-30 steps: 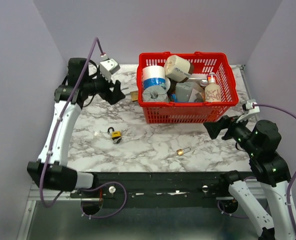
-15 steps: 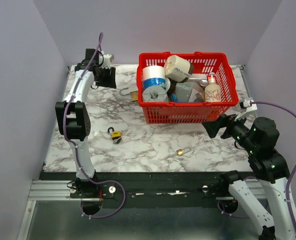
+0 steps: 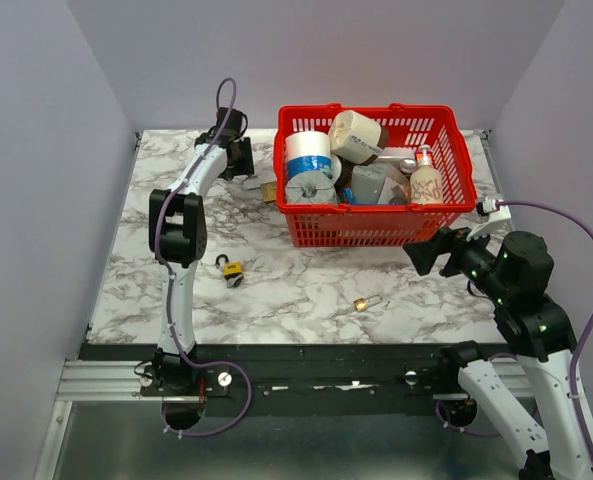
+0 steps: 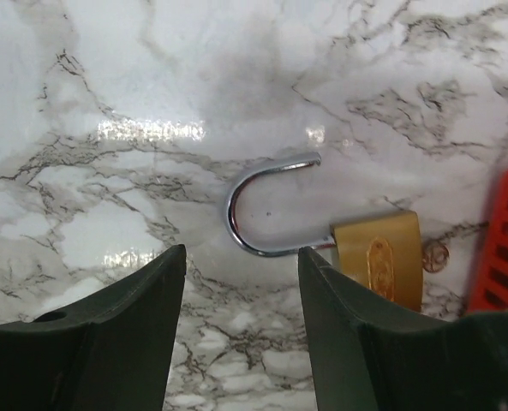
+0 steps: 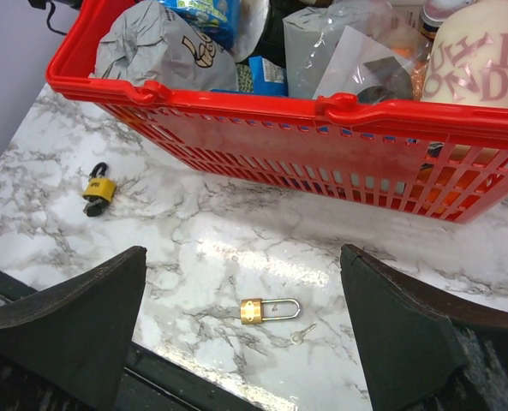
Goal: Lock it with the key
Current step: Move the lock to the center of the board.
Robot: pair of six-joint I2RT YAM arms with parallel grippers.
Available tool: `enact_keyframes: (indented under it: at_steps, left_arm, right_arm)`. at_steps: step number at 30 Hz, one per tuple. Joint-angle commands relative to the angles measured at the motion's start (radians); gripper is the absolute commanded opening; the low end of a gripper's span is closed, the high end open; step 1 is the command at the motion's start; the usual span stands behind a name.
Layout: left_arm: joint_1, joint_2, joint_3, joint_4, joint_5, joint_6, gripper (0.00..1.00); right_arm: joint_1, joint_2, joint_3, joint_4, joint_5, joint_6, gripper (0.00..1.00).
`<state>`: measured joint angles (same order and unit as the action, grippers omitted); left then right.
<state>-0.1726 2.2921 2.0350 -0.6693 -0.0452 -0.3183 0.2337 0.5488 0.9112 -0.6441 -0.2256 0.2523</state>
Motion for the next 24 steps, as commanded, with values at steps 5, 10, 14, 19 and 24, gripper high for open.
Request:
enact_keyframes:
  at_steps: [5,10,14,19,24]
  left_arm:
    - [-0.013,0.139,0.122,-0.035,-0.111,-0.039,0.59]
    - [-0.013,0.162,0.110,-0.067,-0.090,-0.061,0.52]
    - [-0.011,0.153,0.076,-0.111,-0.082,-0.044,0.46]
    - [0.028,0.097,-0.022,-0.188,-0.074,-0.042,0.36]
    - [0.099,-0.015,-0.232,-0.168,-0.099,0.027,0.25]
  right_arm:
    - [-0.007,0.003,-0.009,0.006,0.034,-0.018,1.00]
    - [-0.005,0.010,-0.008,0.006,0.037,-0.018,1.00]
    - [-0.005,0.008,-0.008,0.008,0.042,-0.019,1.00]
    - [-0.005,0.005,-0.012,0.012,0.046,-0.021,1.00]
    - [-0.005,-0.007,-0.021,0.017,0.043,-0.015,1.00]
